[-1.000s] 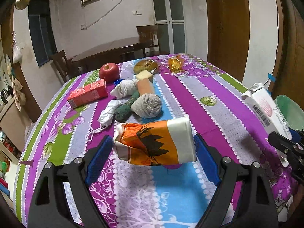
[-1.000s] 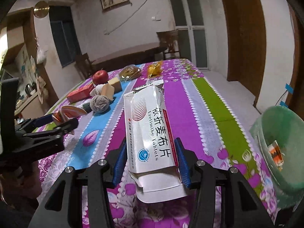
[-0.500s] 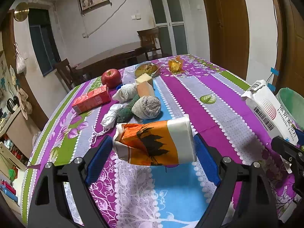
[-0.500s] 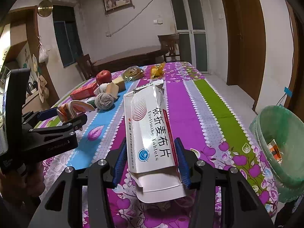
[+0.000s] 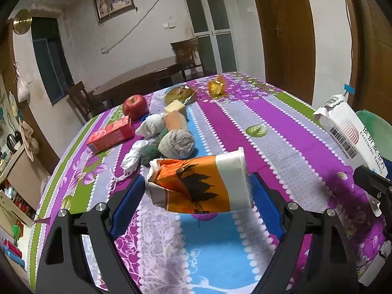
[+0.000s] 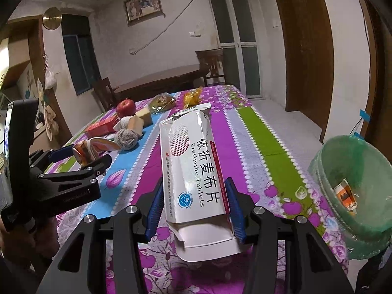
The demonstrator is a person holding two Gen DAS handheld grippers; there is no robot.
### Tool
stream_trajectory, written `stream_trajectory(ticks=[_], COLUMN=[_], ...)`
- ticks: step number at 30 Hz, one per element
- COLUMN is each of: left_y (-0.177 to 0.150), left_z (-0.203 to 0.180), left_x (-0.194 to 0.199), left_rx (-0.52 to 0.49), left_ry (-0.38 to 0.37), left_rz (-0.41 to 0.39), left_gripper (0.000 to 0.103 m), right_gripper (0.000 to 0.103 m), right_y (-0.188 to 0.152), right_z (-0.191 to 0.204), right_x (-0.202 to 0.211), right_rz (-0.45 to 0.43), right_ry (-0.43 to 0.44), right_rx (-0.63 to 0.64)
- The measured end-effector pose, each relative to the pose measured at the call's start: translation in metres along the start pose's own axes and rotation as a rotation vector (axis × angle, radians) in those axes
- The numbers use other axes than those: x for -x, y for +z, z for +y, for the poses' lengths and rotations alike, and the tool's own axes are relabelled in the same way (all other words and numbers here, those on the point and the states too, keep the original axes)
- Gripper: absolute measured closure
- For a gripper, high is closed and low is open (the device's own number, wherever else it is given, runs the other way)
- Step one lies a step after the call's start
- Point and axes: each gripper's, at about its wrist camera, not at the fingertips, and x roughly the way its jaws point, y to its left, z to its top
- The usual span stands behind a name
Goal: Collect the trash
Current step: 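Carry the medicine box over the green bin while the left tool carries the orange-white paper cup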
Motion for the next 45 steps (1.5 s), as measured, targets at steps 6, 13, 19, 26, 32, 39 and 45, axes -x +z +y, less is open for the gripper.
stream_trajectory(ticks=[6,13,19,26,32,39,45], left_y=[0.013,0.033,0.046,0.062,0.073,0.084,0.094], left_z=[-0.018,-0.054,-0.090,-0.134,-0.173,-0.222,-0.268], left_x=[0.003,0.005,0.005,0.007,0.012,0.016,0.015], left_rx=[-0.027,-0.076,-0.121,-0.182,-0.243,-0.331,-0.402], left_ry=[-0.021,-0.074,-0.142,-0.211,-0.263,-0.330,-0.427], left_rz=[-0.031,-0.065,-0.079,-0.101,-0.127,-0.148,-0.139], left_gripper=[0.020,0.020,0.020,0.020,0.020,0.020,0.020], right_gripper=[0.054,0.053,0.053,0.053,0.053,0.053,0.052], right_y=[0.008,0.017,0.028,0.031,0.034,0.036,0.032], right_z=[-0.014,-0.038,-0.065,-0.108,-0.153,-0.205,-0.244], right_x=[0.011,0.031,0.051,0.075,0.099,0.123,0.136], right_rz=[-0.037,-0.083,-0.130,-0.162,-0.172,-0.136,-0.095], right_ry=[-0.038,-0.105,-0.182,-0.285,-0.393,-0.492,-0.524], right_rx=[-0.010,-0.019,-0.026,-0.065,-0.095,-0.122,-0.182])
